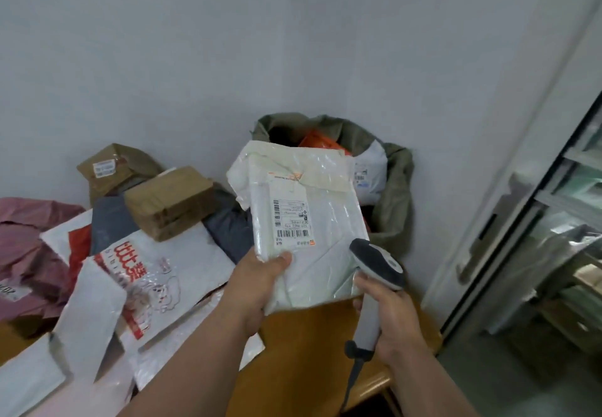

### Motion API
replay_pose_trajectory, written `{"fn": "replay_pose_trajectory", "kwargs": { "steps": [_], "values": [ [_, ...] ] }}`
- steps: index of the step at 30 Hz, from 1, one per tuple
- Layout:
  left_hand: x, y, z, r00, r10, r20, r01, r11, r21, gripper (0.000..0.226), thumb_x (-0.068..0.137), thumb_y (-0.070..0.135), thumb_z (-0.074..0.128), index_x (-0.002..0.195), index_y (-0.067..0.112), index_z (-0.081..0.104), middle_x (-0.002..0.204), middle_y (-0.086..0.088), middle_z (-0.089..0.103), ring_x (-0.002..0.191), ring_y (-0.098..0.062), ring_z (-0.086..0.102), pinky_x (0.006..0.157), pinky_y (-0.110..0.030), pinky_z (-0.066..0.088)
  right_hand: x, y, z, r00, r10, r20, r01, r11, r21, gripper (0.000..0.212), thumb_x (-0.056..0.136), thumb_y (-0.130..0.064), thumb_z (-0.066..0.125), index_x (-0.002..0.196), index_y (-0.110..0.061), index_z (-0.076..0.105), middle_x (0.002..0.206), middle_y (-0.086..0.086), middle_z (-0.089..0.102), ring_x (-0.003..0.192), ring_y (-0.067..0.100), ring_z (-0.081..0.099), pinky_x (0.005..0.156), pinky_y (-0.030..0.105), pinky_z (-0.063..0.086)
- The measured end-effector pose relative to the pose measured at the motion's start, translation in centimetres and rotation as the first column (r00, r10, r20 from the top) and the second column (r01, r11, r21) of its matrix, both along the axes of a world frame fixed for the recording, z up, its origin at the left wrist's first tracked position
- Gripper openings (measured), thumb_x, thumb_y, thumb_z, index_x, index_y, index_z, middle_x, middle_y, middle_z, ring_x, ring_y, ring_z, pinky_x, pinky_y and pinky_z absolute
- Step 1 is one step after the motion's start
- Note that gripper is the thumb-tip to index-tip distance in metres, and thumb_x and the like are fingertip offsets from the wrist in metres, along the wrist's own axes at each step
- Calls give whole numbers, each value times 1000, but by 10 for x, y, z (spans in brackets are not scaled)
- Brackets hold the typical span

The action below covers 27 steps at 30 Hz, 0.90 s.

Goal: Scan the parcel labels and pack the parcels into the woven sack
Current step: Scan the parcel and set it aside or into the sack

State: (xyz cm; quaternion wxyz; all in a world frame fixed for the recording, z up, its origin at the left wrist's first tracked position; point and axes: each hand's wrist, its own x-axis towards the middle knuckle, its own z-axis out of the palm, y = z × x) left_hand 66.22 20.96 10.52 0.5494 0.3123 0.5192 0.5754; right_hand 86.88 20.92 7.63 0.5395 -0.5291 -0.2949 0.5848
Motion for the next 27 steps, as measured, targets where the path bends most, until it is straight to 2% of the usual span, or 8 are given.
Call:
{"fn": "replay_pose_trajectory", "kwargs": {
  "steps": [3, 9, 14, 17, 20, 22, 24, 27],
  "values": [
    [30, 44, 6, 999, -43, -32, 43, 999, 0, 27, 93, 15, 68, 116, 28, 64, 106, 6, 75, 97, -18, 72, 85, -39, 59, 28, 33, 2, 999, -33, -28, 33, 999, -6, 33, 76, -12, 83, 106, -9, 70, 77, 7, 68, 71, 21, 62, 63, 36, 50],
    [56, 141, 8, 994, -88, -61, 85, 995, -51, 23, 96, 13, 64, 117, 25, 65, 111, 1, 74, 101, -23, 71, 92, -48, 57, 54, 122, 10, 991, -127, -40, 128, 992, 17, 20, 81, -10, 79, 98, -9, 70, 76, 5, 66, 61, 15, 64, 54, 32, 53],
    [39, 236, 28, 1000, -7, -15, 6, 998, -58, 19, 97, 11, 61, 115, 17, 63, 105, -4, 74, 89, -23, 73, 70, -39, 63, 39, 209, 35, 995, -97, -27, 99, 992, 80, 9, 81, -15, 79, 87, -10, 74, 74, 6, 73, 65, 19, 70, 67, 38, 56],
    [13, 284, 39, 965, 205, -165, -208, 978, -1, 71, 93, 23, 69, 152, 17, 31, 145, -9, 52, 124, -30, 57, 100, -48, 52, 16, 253, 51, 999, -5, -43, 13, 986, 168, 3, 81, -12, 78, 81, -14, 81, 88, 10, 78, 81, 24, 76, 74, 38, 60],
    [2, 297, 34, 781, 170, -601, -183, 982, 40, 106, 87, 43, 72, 159, 28, -5, 167, -4, 7, 150, -30, 16, 122, -46, 20, -9, 283, 52, 993, 82, -83, -63, 977, 202, 9, 80, -7, 78, 87, -12, 79, 90, 10, 77, 84, 24, 74, 73, 33, 60],
    [7, 295, 17, 447, 49, -893, -65, 998, 23, 99, 87, 55, 63, 159, 30, 0, 167, -3, -7, 152, -29, -1, 123, -46, 7, -27, 295, 47, 990, 134, -52, -122, 976, 180, 15, 78, -7, 79, 92, -10, 77, 87, 9, 74, 83, 25, 69, 78, 38, 58],
    [11, 296, 5, 251, -78, -965, 88, 994, -58, 87, 90, 58, 56, 158, 32, 8, 167, -3, -3, 153, -27, -2, 122, -50, 4, -42, 307, 42, 977, 207, -41, -199, 968, 154, 11, 78, -8, 78, 87, -14, 79, 84, 8, 74, 79, 24, 70, 70, 37, 57],
    [8, 295, 0, 191, -201, -961, 158, 972, -172, 72, 95, 49, 52, 157, 29, 22, 165, -4, 18, 152, -27, 14, 122, -51, 11, -53, 320, 36, 950, 302, -84, -293, 950, 107, 21, 76, -10, 78, 97, -13, 78, 89, 11, 74, 79, 24, 72, 67, 36, 57]
  ]
}}
